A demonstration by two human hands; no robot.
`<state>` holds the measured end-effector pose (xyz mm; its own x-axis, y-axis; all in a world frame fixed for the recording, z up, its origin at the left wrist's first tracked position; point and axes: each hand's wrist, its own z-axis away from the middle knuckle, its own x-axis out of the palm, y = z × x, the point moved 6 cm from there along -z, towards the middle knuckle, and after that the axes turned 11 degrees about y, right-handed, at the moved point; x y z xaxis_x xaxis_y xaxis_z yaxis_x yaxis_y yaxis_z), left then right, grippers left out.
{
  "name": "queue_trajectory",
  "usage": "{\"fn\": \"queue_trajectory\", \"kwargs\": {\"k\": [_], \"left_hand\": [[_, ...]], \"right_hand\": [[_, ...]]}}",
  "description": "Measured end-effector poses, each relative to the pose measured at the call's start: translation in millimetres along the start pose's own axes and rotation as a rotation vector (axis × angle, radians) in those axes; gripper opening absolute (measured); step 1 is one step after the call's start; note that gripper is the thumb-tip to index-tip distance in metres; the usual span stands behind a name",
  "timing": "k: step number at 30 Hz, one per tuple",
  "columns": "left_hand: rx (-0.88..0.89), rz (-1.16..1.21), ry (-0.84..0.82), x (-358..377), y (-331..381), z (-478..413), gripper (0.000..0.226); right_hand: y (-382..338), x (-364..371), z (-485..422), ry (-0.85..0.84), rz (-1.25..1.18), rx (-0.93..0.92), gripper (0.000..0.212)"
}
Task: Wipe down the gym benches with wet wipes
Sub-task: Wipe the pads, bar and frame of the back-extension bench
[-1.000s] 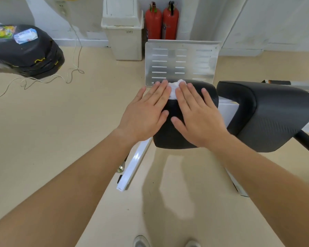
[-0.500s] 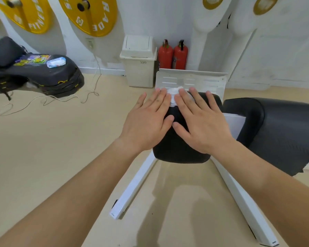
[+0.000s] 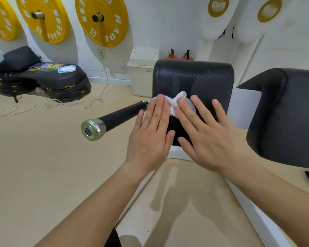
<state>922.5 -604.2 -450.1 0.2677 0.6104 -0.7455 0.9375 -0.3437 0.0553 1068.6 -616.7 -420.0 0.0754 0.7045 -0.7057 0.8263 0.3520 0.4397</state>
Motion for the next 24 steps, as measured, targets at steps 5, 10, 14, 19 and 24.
{"fn": "queue_trajectory", "kwargs": {"k": [5, 10, 14, 19, 24], "left_hand": [[-0.007, 0.056, 0.039, -22, -17, -70, 0.064], [0.062, 0.042, 0.054, -11, -12, -10, 0.064], [0.066, 0.049, -0.010, 10, -3, 56, 0.063], [0.061, 0.197, 0.248, -20, -5, 13, 0.047], [0.002, 0.277, 0.482, -43, -12, -13, 0.025]], "right_hand": [[37, -16, -65, 0.023, -0.005, 0.105, 0.068], [3, -5, -15, -0.016, -0.052, -0.036, 0.073], [-25, 4, 28, -0.018, -0.108, -0.101, 0.070], [-11, -17, -4, 0.159, -0.109, -0.091, 0.062], [11, -26, -23, 0.352, -0.096, 0.016, 0.044]]}}
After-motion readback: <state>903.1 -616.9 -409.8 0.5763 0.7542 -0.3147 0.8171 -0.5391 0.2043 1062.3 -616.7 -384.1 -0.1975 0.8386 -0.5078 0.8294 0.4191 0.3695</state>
